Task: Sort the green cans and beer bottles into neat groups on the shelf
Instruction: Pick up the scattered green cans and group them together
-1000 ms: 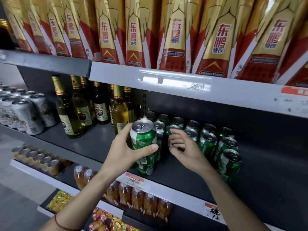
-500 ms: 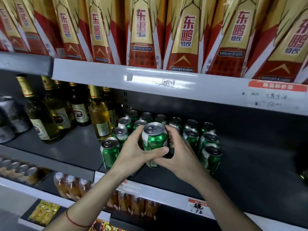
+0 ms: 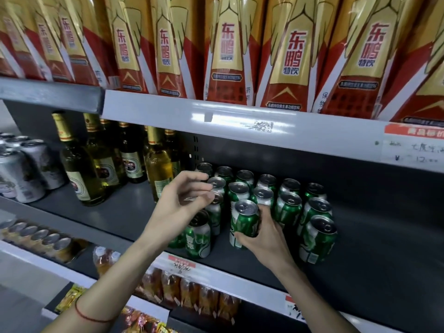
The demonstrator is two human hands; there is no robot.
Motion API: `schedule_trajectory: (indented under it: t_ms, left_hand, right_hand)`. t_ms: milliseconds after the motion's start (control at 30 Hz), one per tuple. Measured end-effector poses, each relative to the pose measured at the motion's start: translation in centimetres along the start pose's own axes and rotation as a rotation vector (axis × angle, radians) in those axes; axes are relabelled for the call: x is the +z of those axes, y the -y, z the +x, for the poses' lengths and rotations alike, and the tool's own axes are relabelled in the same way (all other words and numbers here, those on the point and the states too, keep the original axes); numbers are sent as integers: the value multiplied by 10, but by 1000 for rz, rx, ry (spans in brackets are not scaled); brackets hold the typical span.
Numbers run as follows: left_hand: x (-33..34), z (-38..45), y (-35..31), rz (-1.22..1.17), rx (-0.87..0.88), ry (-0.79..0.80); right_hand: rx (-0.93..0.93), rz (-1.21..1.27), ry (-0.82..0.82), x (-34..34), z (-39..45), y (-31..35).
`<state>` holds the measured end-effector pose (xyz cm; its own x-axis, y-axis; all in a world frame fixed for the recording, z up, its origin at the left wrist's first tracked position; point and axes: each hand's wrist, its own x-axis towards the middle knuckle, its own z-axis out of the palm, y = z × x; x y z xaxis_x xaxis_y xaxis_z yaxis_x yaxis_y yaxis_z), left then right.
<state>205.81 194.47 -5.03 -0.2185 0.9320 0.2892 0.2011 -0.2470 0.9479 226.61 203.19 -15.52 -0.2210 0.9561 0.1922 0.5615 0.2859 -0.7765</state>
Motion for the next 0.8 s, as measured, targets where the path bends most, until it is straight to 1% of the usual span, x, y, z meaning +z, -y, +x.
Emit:
schedule_trajectory:
  t_ms: [200,367,633,800]
  left_hand:
    - [-20,-5,3,6,-6,-31]
    - [-29,-9,5,11,8,-20]
    - [-23,-9,14,-47,-8,70]
    - [5,-9,12,-70,6,161]
  right_hand:
    - [18,-39,-34,24,8,-1]
    - [21,-49,-52,36,14,-2]
    - [42,-11,-61,40,10,-2]
    - [51,16,-80,8,-10,5]
